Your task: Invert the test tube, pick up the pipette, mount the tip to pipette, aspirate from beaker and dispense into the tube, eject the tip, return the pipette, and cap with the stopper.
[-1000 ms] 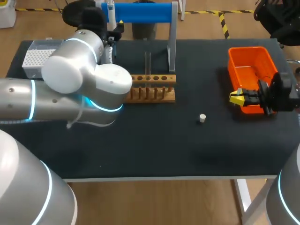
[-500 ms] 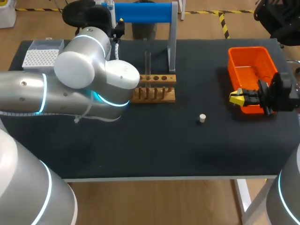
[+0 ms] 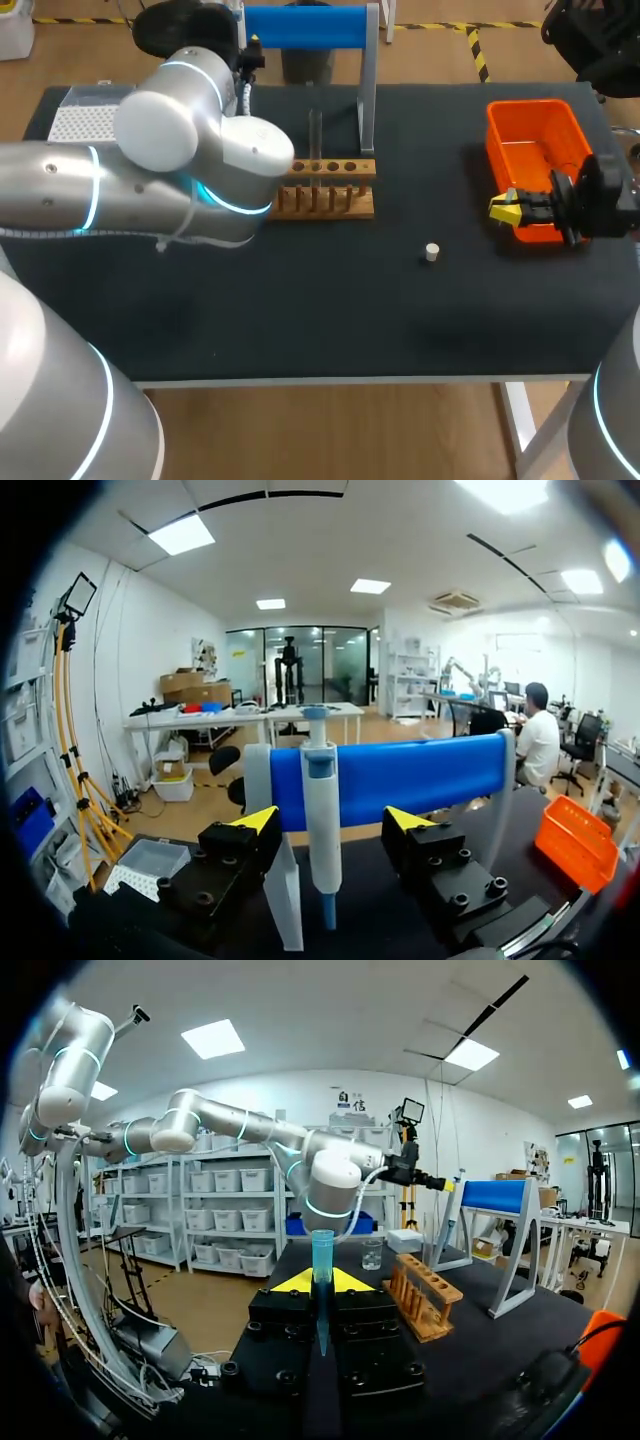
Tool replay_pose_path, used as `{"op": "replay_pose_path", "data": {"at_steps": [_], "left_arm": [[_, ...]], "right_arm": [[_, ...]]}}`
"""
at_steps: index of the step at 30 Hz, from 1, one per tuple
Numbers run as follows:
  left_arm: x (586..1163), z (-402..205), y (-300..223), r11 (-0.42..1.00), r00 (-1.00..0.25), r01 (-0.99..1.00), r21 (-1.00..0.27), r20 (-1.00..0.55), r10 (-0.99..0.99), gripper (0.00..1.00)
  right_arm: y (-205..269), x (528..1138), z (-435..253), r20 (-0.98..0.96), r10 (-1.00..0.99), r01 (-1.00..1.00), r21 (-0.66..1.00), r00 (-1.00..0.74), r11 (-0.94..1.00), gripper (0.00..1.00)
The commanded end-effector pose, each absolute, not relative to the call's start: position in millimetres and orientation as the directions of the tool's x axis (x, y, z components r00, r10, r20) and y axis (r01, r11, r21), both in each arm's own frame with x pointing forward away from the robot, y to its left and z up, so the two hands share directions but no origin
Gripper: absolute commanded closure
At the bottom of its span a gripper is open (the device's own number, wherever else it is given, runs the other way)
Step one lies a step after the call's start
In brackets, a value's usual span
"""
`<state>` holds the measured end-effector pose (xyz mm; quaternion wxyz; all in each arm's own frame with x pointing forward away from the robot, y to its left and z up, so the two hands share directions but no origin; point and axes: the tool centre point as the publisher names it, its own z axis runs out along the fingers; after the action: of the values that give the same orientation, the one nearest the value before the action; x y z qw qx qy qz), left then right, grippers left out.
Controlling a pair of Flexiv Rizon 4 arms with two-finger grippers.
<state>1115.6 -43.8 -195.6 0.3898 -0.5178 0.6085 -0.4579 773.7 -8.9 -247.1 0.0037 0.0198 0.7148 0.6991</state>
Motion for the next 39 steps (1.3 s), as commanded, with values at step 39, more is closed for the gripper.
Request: {"op": "replay_pose_path", "data": {"at_steps": [39], "left_arm": [[1157, -206, -46, 0.041, -0.177, -0.284, -0.958, 0.010, -0.984, 0.52]], "right_arm": [[-8, 773, -247, 0.021, 0.037, 0.022, 0.999, -0.999, 0.023, 1.00]]}}
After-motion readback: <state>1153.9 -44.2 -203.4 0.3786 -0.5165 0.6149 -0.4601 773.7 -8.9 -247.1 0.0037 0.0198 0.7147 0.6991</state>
